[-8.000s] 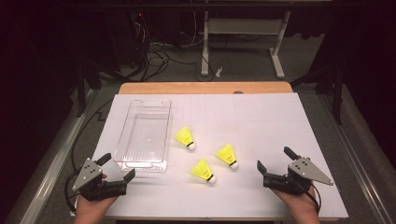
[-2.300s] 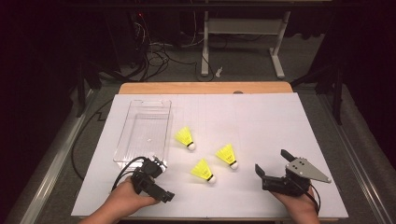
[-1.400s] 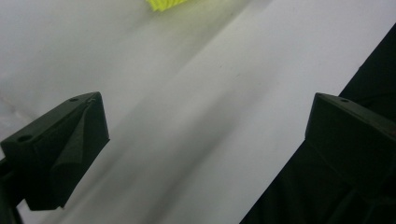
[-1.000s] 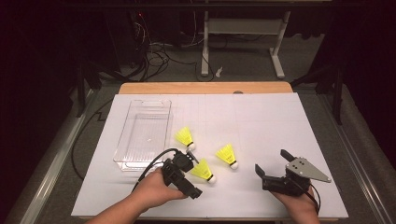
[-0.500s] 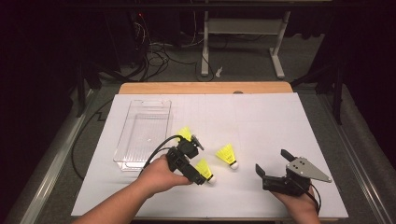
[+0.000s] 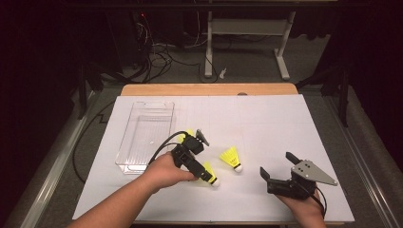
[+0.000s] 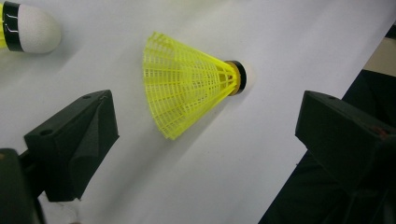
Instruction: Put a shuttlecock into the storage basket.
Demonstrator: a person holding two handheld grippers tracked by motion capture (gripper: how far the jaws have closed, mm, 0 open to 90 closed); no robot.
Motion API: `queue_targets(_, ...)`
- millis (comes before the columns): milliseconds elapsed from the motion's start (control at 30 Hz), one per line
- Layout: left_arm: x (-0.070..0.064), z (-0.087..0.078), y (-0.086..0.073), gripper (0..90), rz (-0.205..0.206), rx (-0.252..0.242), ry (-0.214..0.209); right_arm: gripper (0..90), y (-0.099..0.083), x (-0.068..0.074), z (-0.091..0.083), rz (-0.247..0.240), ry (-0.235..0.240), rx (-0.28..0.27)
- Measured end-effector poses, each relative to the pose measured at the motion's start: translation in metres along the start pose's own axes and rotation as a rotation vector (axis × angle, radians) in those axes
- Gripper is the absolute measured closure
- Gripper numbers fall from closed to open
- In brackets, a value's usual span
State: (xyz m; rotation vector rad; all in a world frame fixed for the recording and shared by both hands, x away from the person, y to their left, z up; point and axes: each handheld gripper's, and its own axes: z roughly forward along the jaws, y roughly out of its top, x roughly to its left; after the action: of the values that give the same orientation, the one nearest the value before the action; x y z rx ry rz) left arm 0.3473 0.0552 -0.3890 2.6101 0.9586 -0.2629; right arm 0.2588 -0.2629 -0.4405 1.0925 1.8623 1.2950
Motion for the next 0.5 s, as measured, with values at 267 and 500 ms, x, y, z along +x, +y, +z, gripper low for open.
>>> queue_targets(267, 0.0065, 0.0024, 0.0021, 10.9, -0.009, -0.012, 0.001, 0.3, -0.0001, 0.0, 0.0, 0.001, 0.0, 0.002)
queue_targets(500, 0.0069, 0.0033, 0.0028, 19.3, 0.009, -0.012, 0.003, 0.3, -0.0003, -0.0002, 0.0005, 0.003, 0.001, 0.006)
